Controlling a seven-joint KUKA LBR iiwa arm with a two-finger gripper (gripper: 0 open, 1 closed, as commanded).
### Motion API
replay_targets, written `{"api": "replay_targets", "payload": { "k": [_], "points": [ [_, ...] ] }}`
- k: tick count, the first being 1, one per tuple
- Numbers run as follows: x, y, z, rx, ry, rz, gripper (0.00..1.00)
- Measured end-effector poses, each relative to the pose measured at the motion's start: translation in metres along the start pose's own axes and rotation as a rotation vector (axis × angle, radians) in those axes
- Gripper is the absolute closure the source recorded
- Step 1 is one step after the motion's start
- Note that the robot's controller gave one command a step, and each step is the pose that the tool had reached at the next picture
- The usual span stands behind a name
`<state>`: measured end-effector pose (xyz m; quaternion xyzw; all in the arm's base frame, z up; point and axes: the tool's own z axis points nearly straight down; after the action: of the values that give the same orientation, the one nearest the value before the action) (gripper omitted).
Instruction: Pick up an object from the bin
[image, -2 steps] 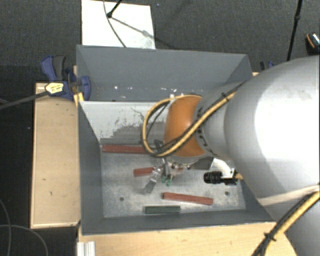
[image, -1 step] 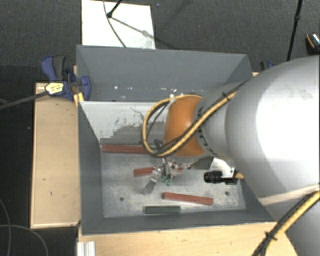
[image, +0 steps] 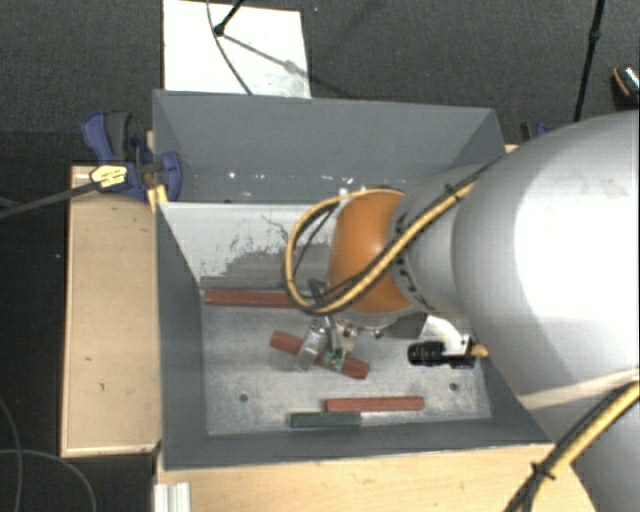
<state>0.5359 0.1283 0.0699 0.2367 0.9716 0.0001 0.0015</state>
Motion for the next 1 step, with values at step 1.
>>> {"api": "replay_targets", "payload": {
  "k": [1],
  "points": [
    [-0.0014,0.0006,-0.0349,-0.003,-0.002,-0.01,1.0]
  ]
}}
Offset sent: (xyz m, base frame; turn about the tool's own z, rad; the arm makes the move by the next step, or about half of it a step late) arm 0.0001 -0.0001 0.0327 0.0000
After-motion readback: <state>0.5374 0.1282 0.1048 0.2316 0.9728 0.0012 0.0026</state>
